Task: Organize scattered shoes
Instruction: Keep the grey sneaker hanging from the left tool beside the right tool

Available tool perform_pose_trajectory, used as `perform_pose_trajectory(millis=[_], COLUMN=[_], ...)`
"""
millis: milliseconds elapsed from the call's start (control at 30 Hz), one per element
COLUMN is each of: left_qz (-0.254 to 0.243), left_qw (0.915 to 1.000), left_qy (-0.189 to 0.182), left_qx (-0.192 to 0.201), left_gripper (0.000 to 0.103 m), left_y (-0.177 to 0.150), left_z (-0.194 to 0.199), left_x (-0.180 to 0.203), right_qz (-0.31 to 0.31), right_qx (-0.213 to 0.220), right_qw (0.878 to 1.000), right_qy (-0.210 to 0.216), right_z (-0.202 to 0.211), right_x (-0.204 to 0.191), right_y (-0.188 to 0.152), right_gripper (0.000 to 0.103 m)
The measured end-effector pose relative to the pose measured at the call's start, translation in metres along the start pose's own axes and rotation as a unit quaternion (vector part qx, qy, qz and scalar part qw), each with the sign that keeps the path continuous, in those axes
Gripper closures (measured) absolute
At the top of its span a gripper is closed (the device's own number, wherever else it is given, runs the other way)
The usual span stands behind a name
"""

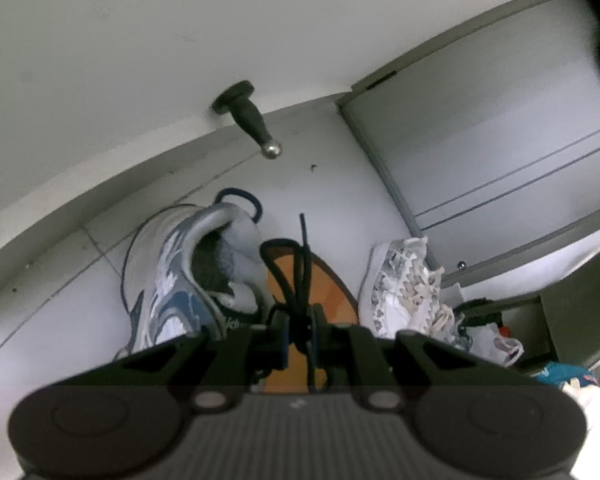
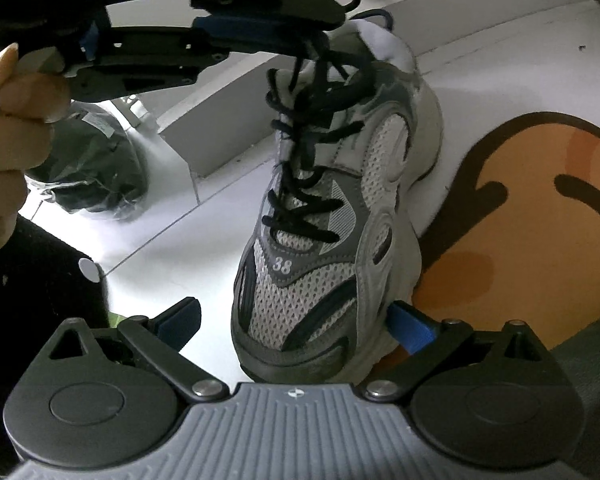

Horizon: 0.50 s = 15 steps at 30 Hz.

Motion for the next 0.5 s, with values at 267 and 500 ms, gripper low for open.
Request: perform_pose_trajectory(millis=[267,500], left_qz=[0.013,0.019], left_qw=[0.9998,0.9997], left_qy=[0.008,0.008], left_qx=[0.009,0.011], left_gripper=[0.093,0.093], left_y=[0.003,0.005], left_z=[0.005,0.007], left_x=[-0.009,-0.01], right_qz=[0.003,-0.019], right_qx=[0.007,0.021], right_qw=[0.999,0.999], right_qy=[0.039,0.034], right_z=[-0.018,-0.014], right_x=[-0.034,-0.027], right_y=[0.015,0.021], right_gripper=[0.007,0.007])
Point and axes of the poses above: each gripper's, at about its wrist camera, not at the fingertips, and z roughly against the way its jaws point, x to its right, y to its top, the point moved 7 cm from there along -z, roughly the way its jaws point, and after that the axes turned 12 degrees about -x, right-handed, at the moved point
